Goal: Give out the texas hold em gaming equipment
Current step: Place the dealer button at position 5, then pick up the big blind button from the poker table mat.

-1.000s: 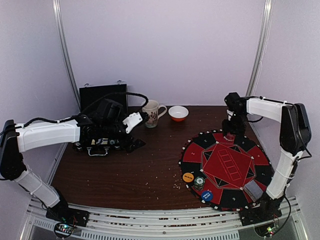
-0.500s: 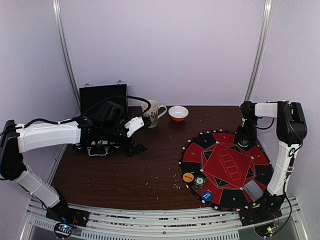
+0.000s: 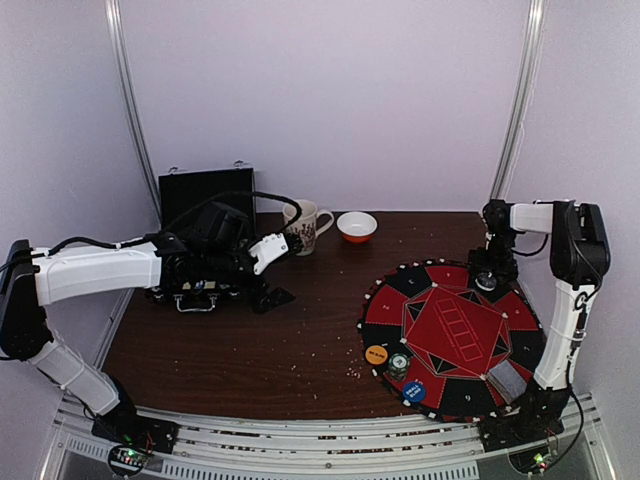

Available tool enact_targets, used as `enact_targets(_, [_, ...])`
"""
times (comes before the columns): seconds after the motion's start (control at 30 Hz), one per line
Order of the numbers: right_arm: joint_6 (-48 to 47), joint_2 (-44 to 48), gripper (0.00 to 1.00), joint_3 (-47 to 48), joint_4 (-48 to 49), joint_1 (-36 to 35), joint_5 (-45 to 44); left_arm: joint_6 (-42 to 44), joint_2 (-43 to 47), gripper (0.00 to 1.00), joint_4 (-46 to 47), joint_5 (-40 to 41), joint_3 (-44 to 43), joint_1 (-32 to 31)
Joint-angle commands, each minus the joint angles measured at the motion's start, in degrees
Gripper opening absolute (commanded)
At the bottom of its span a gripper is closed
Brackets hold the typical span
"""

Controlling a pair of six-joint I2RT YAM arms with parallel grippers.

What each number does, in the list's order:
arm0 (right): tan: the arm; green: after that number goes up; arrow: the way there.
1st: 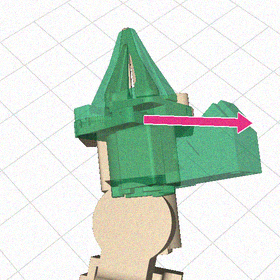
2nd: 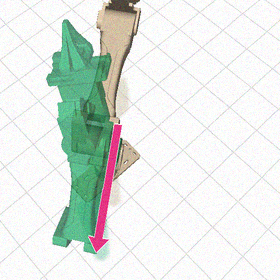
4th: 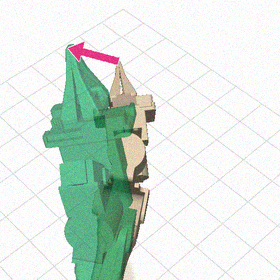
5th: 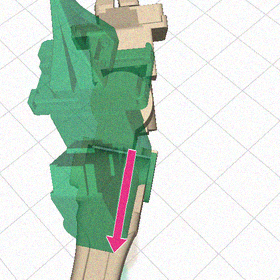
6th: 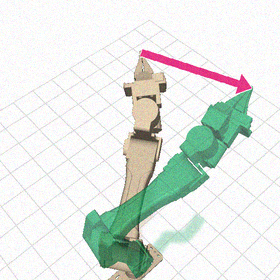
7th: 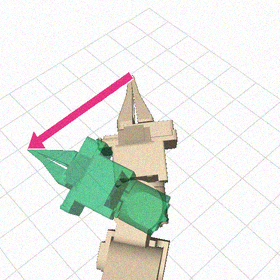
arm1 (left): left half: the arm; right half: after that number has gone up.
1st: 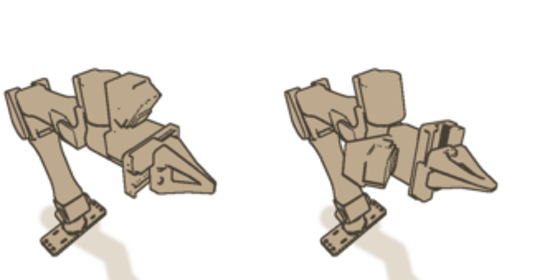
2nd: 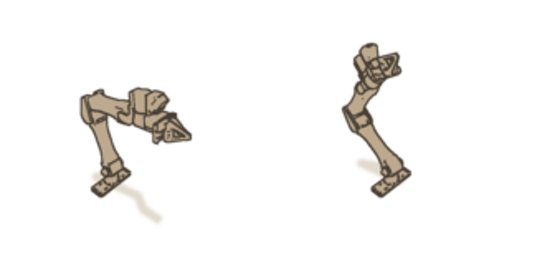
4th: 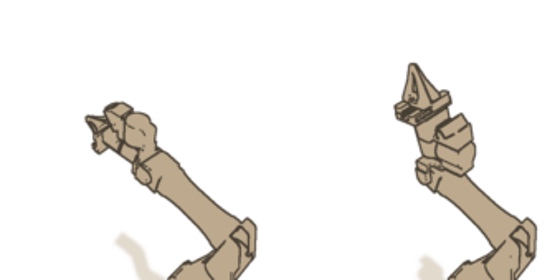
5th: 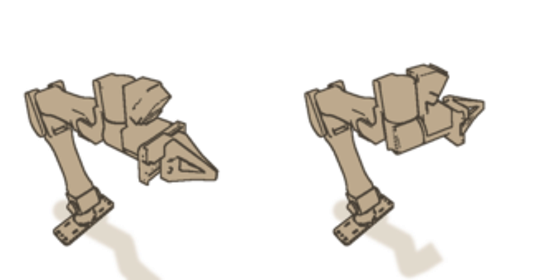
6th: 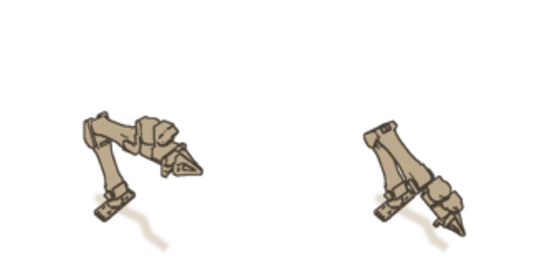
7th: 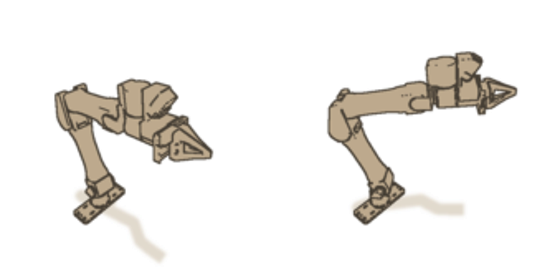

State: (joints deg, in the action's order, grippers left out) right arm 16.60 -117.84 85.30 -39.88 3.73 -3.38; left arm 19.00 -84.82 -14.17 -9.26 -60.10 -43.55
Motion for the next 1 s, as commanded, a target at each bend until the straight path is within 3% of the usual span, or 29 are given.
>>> enact_targets(0.0, [-0.3, 5.5, 1.00, 1.1, -2.8, -1.1, -0.8, 0.8, 0.3, 0.98, 1.6, -0.3, 0.5, -0.1])
enact_targets(0.2, [-4.5, 18.0, 1.00, 0.3, -5.8, -11.7, -1.4, 0.8, 0.3, 0.98, 1.7, -0.6, 0.4, 0.0])
enact_targets(0.37, [-8.7, 22.7, 1.00, -3.4, -8.3, -27.3, 7.6, -0.3, 0.7, 0.98, 2.9, 1.3, 0.3, -0.1])
enact_targets(0.5, [-6.8, 20.5, 0.94, -5.3, -9.2, -37.1, 11.1, -1.4, 1.8, 0.98, 4.8, 5.4, 0.7, -0.1])
enact_targets(0.67, [-5.5, 11.9, 0.95, -0.5, -15.3, -47.4, 9.3, -1.0, 3.1, 0.98, 6.5, 9.0, 1.9, 0.0])
enact_targets(0.77, [-6.0, 7.1, 1.00, 1.5, -18.4, -51.3, 8.8, -1.0, 2.8, 0.98, 6.3, 8.9, 1.8, 0.0])
enact_targets(0.97, [-6.0, 1.4, 0.98, 3.2, -20.4, -54.3, 9.8, -0.8, 2.7, 0.98, 6.1, 8.8, 1.7, 0.0])
